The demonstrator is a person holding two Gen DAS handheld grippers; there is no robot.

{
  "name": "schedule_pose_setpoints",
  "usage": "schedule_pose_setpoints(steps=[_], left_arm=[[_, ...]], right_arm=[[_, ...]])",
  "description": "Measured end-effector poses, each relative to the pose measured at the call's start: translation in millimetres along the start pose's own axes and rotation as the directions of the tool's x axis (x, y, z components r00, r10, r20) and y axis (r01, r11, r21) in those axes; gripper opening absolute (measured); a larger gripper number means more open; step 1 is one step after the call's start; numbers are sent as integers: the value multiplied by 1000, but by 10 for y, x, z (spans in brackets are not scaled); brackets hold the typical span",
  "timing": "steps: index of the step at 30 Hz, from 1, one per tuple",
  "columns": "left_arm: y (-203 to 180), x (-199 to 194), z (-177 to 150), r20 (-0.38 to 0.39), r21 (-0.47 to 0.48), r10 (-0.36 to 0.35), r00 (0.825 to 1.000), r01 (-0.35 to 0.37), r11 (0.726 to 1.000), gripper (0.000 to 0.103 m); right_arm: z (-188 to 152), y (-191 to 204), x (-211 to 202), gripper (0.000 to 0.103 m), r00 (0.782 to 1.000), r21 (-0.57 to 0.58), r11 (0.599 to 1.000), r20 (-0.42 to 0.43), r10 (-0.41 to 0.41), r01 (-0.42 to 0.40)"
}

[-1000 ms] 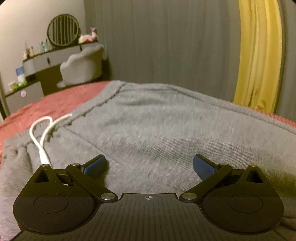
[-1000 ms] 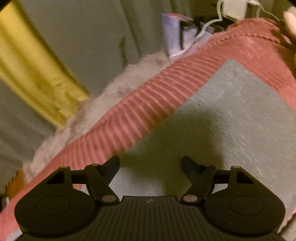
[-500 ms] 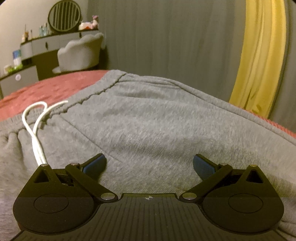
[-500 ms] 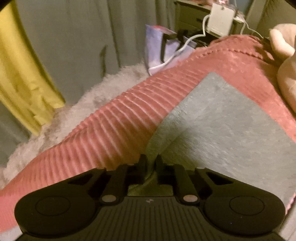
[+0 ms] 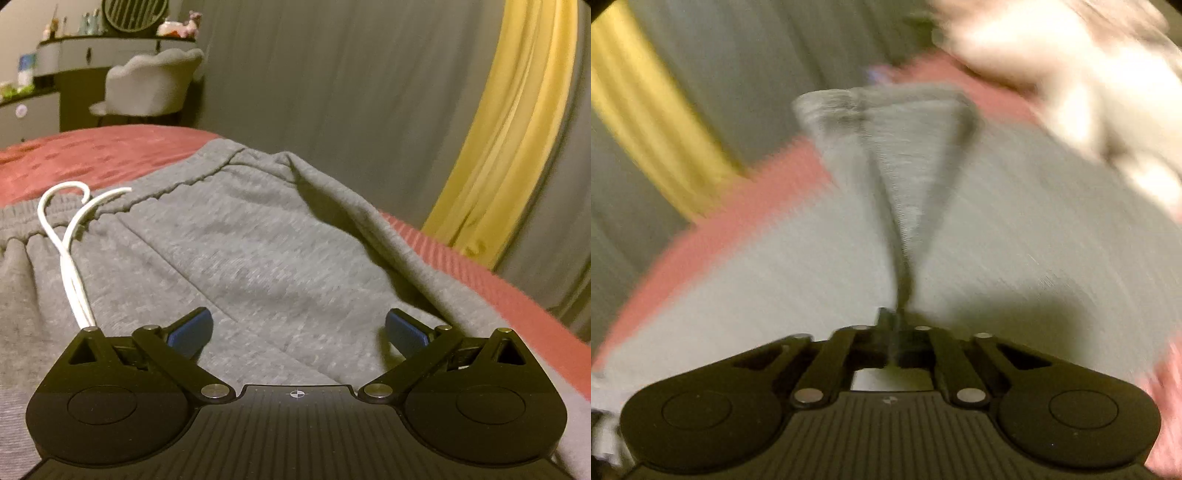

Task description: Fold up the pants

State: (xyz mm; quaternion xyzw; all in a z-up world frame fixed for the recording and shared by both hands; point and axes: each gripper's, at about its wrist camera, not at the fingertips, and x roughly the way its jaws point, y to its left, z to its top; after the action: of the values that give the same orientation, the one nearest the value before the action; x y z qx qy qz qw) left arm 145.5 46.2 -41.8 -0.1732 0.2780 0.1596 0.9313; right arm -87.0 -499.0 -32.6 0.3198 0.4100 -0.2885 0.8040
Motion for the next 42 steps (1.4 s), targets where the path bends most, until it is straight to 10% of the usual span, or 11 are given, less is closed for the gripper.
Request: schedule_pose_setpoints(steps=[4,9,14,22,27,38,42], left_arm=[[124,-74,160,-35,-73,-71,997,68,995,103],[124,-201,690,8,-118,-167,986,167,979,102],[-109,295,1086,-152,-131,-235,960,216,968,85],[-379,1317,1076,-395,-146,-176,902,127,981,65],[-384,1519,1062,-404,-156,-157,901,102,983,16],[33,834,1321,-300,-177,-314,901,271,946,10],[218,128,1429,-208,-132,-391,896,371,919,10]], right_arm=[[-131,-504,38,3,996,151,985,49,72,-79],[-95,-531,98,72,965,149,953,71,254,-262],[-130,-277,149,98,955,-3,959,88,284,-285],[90,-539,221,88,929,198,912,166,330,-360],[77,-682,365,30,933,336,871,155,324,-359],[362,-672,446,6,953,467,832,167,251,-301],[584,-597,-93,6,919,373,845,253,304,-382]])
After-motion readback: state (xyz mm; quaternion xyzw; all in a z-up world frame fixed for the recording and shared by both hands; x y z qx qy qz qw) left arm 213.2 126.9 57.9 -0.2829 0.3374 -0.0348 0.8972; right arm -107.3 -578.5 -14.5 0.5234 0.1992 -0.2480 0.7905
